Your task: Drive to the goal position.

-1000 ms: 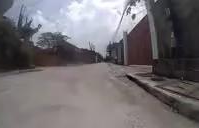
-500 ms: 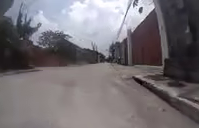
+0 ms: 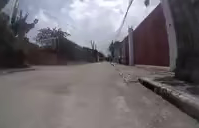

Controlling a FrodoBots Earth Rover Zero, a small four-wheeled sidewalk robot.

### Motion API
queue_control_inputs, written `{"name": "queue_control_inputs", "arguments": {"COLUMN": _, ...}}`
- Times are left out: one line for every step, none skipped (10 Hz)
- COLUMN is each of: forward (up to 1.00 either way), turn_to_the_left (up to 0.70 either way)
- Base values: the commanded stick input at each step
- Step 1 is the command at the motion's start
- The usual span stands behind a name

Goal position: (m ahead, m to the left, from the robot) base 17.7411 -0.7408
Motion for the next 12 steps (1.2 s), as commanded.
{"name": "queue_control_inputs", "arguments": {"forward": 1.00, "turn_to_the_left": 0.00}}
{"name": "queue_control_inputs", "arguments": {"forward": 1.00, "turn_to_the_left": 0.00}}
{"name": "queue_control_inputs", "arguments": {"forward": 1.00, "turn_to_the_left": 0.00}}
{"name": "queue_control_inputs", "arguments": {"forward": 1.00, "turn_to_the_left": 0.00}}
{"name": "queue_control_inputs", "arguments": {"forward": 1.00, "turn_to_the_left": 0.00}}
{"name": "queue_control_inputs", "arguments": {"forward": 1.00, "turn_to_the_left": -0.02}}
{"name": "queue_control_inputs", "arguments": {"forward": 1.00, "turn_to_the_left": -0.02}}
{"name": "queue_control_inputs", "arguments": {"forward": 1.00, "turn_to_the_left": -0.02}}
{"name": "queue_control_inputs", "arguments": {"forward": 1.00, "turn_to_the_left": -0.02}}
{"name": "queue_control_inputs", "arguments": {"forward": 1.00, "turn_to_the_left": -0.03}}
{"name": "queue_control_inputs", "arguments": {"forward": 1.00, "turn_to_the_left": -0.04}}
{"name": "queue_control_inputs", "arguments": {"forward": 1.00, "turn_to_the_left": -0.13}}
